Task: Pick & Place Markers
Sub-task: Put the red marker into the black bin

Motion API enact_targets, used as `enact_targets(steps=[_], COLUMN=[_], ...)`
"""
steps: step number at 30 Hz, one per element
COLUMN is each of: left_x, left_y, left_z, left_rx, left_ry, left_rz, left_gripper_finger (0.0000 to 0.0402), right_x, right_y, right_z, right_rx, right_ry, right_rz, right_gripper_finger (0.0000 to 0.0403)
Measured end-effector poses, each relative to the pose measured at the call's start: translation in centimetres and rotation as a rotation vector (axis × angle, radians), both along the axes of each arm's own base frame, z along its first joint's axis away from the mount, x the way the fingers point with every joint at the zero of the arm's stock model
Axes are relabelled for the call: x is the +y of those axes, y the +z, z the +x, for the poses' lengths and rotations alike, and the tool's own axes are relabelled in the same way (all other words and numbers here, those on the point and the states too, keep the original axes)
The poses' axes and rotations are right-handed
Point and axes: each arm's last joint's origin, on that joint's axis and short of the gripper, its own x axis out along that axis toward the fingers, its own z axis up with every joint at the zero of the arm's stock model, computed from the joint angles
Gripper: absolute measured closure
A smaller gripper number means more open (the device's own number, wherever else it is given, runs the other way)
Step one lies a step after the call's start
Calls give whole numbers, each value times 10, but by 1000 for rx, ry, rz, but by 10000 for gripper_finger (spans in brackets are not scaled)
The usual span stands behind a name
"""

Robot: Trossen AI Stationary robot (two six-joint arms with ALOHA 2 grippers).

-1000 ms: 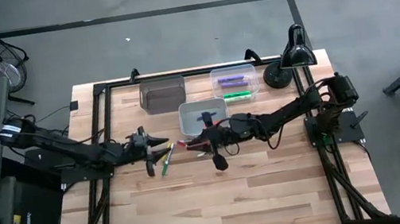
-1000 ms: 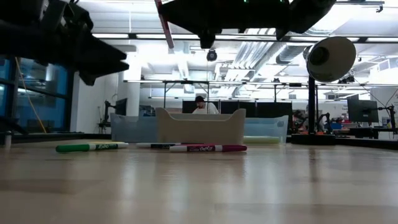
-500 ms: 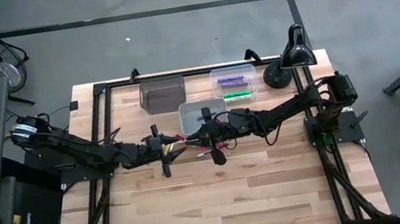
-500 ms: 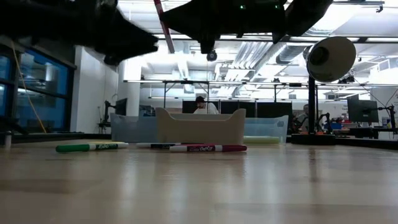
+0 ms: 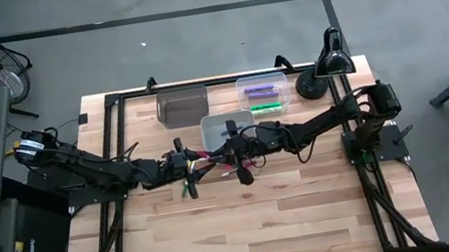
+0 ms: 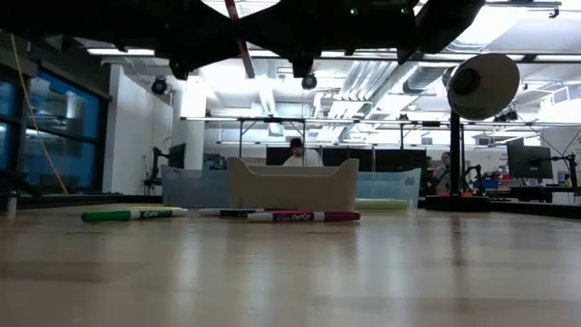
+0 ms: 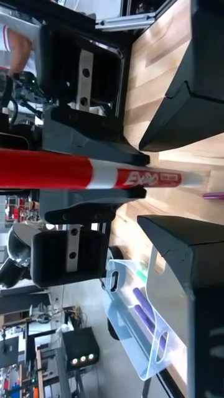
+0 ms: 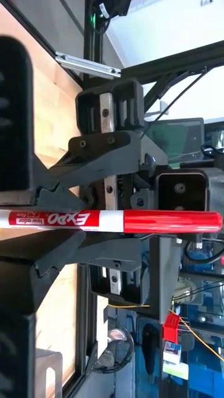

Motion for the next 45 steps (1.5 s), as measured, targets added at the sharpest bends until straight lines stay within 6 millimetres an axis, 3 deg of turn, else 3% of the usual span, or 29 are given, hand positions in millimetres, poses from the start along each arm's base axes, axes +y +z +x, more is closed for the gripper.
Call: enact_targets(steps=[34, 38, 45], left_x=[-1, -1, -1], left_y=[0, 0, 0], left_z=[2, 2, 2], left_rx=[-30, -30, -28], left_ry=[-7, -7, -6], left_rz=[-10, -10, -5], left_gripper_finger=[228, 250, 334], right_x=[0, 0, 0], right_y=[4, 4, 4], right_z=[0, 0, 0], right_rx=[-47, -48, -47], right_ry=[10, 10, 10], right_rz=[7, 7, 7], right_gripper_finger=[363, 359, 368])
